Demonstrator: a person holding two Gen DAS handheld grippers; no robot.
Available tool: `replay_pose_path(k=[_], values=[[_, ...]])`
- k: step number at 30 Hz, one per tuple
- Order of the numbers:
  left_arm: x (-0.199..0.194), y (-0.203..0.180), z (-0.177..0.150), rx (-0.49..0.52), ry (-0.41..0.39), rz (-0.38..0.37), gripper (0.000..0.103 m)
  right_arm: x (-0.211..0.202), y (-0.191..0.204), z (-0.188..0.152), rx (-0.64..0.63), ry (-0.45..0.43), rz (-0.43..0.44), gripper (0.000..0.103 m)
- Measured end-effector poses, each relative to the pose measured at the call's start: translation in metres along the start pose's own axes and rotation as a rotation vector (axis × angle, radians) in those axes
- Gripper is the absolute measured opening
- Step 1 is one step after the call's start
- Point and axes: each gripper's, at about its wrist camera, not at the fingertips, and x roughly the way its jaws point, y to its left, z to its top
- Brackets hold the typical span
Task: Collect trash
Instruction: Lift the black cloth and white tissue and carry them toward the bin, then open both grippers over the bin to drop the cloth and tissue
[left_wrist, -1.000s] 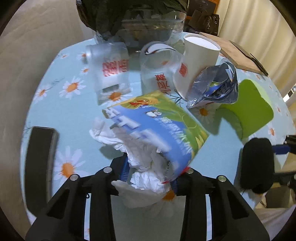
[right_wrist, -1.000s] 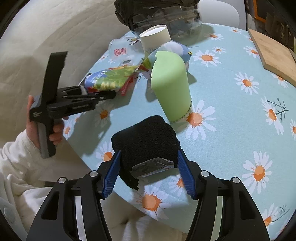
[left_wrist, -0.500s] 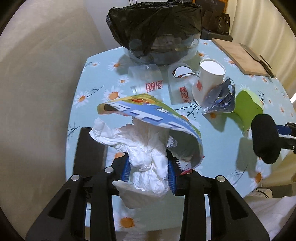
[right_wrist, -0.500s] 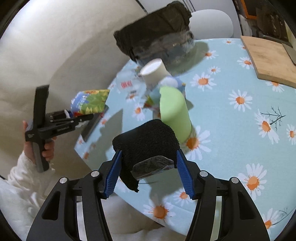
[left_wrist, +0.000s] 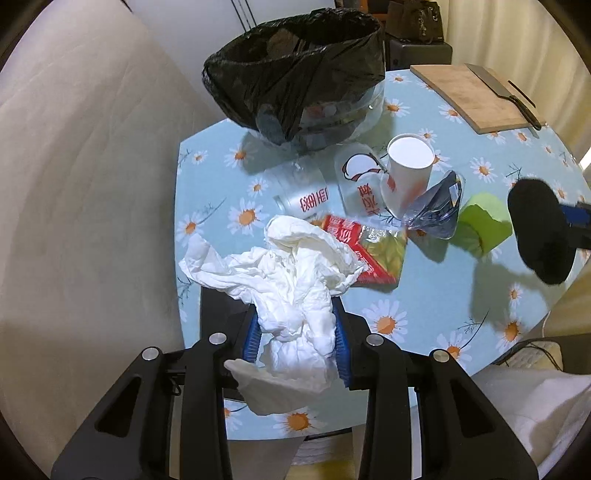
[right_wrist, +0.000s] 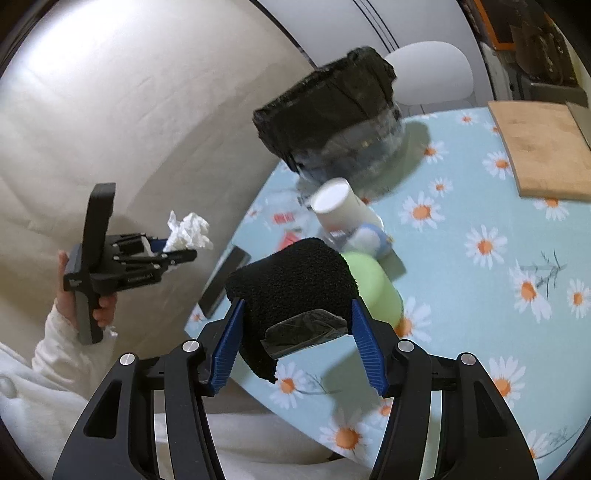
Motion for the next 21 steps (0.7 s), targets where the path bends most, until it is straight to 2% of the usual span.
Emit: replay_pose_path(k=[4,8,13,21], values=[[-0.014,0.006,0.012,0.009,-0.054,-0.074,0.036,-0.007,0.01,0.023,-0.005,-0.036,0.044,0.054],[-0.025,0.015,0.027,0.015,-0.113,-0.12,0.036,-0.014,0.022,0.055,-0.006,-0.082,0.014,0.054],[-0.032,0.031,0.048,0.037,-0.177,-0.132,0.036,-0.015,0.04,0.094,-0.052,-0.122,-0.022,0.054],[-0.044,0.058,0.089,0.055,-0.286,-0.188,0.037,-0.007,0.067,0.148,-0.135,-0.146,-0.098,0.054]])
